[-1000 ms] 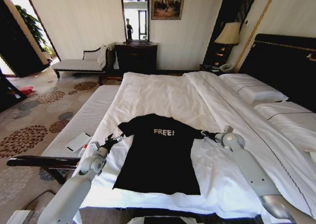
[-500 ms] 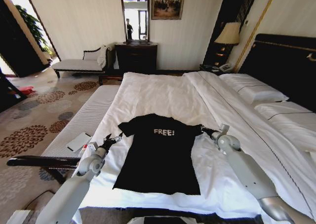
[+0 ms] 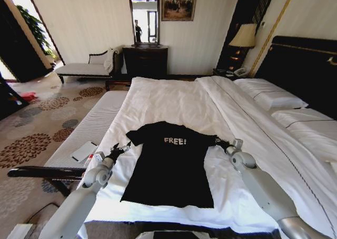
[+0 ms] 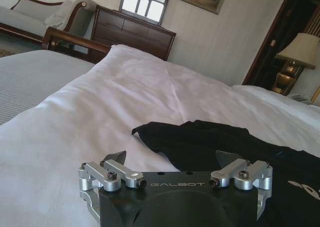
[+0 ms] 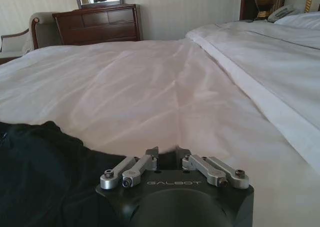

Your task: Fold the clothes on the bed.

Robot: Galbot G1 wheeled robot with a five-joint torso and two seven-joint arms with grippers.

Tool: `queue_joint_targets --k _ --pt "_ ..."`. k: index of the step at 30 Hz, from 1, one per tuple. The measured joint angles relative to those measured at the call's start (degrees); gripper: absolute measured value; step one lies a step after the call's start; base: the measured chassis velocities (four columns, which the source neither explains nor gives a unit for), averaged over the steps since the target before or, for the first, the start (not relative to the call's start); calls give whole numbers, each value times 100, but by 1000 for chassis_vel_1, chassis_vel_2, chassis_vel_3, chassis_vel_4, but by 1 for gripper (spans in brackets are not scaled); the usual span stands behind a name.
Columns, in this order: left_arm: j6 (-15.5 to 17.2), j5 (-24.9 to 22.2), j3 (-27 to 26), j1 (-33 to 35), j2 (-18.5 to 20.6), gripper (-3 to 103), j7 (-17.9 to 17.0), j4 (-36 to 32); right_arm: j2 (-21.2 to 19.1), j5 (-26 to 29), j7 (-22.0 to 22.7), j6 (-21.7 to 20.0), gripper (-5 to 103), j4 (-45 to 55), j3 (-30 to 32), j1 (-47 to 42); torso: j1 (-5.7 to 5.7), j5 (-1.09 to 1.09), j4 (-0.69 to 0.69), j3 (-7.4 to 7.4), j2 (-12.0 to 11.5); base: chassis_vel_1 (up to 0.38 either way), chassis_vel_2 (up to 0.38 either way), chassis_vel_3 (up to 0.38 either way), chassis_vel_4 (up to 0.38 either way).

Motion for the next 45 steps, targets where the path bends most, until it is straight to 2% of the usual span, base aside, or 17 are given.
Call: queue_joint_targets --k 3,4,7,8,11,13,16,18,21,23,29,30,32,39,45 --pt "1 1 9 -4 -3 100 0 0 -51 95 2 -4 27 44 37 6 0 0 0 0 0 0 0 0 0" --pt "2 1 14 -6 -5 100 0 -1 -77 140 4 -5 27 66 55 21 0 0 0 0 0 0 0 0 0" --pt "5 1 24 -8 -4 100 1 -1 -196 159 -43 -6 44 60 16 173 0 0 1 0 0 0 0 0 0" --pt "5 1 24 -8 -4 100 1 -1 -196 159 -43 -6 44 60 16 173 0 0 1 0 0 0 0 0 0" --pt "9 3 34 -9 10 100 2 0 -292 131 -176 -18 60 -348 -317 551 0 0 2 0 0 0 0 0 0" --pt "10 4 34 -8 15 100 2 -3 -298 129 -200 -18 60 -461 -389 632 0 1 2 0 0 0 0 0 0" --pt "12 5 28 16 57 100 2 -28 -311 127 -341 -12 77 -1027 -772 994 1 1 3 1 -1 0 0 0 0" --pt "12 5 17 21 71 100 3 -30 -312 161 -362 -33 77 -1095 -826 1025 1 1 3 1 0 0 0 0 0" --pt "12 4 -22 43 98 100 16 -31 -316 578 -355 -301 93 -1098 -858 1031 1 0 1 0 -1 0 0 0 0" --pt "11 6 -28 56 101 100 37 -29 -316 892 -283 -541 99 -1069 -824 1018 0 0 2 0 0 0 0 0 0" --pt "8 53 3 53 35 100 48 -10 -332 1056 -261 -664 100 -1141 -835 1025 1 0 1 0 0 0 0 0 0" --pt "8 56 8 51 27 100 48 -10 -340 1063 -261 -669 103 -1145 -847 1027 1 0 0 0 -1 0 0 0 0" --pt "7 57 13 50 19 100 51 -8 -326 1111 -210 -690 99 -1194 -884 1082 0 1 0 0 0 0 0 0 0" --pt "2 48 -9 54 23 100 57 1 -296 1208 -52 -770 98 -1347 -995 1283 0 0 3 0 0 0 0 0 0" --pt "-8 50 -13 62 5 100 67 11 -361 1050 -12 -864 98 -1437 -1273 1422 0 0 2 0 0 0 0 0 0"
